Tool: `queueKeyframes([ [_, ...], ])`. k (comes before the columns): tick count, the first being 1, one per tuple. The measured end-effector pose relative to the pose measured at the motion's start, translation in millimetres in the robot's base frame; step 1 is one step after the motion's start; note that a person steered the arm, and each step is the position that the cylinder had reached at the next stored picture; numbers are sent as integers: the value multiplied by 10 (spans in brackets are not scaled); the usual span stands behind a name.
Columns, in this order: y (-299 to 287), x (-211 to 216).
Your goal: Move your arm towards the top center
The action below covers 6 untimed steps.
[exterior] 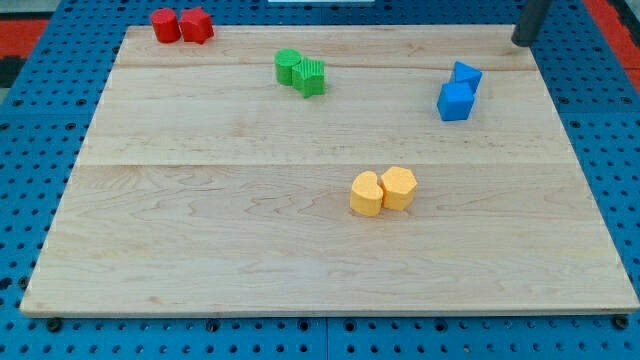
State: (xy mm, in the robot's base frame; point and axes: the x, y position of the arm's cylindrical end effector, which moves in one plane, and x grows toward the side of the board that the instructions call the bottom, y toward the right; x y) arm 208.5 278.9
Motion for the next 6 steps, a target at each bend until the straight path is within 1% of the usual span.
queueKeyframes([
  [1, -118, -172],
  [2, -324, -173],
  [3, -1234, -130],
  [4, -1966, -69],
  [5, -2884, 72],
  [6, -3708, 488],
])
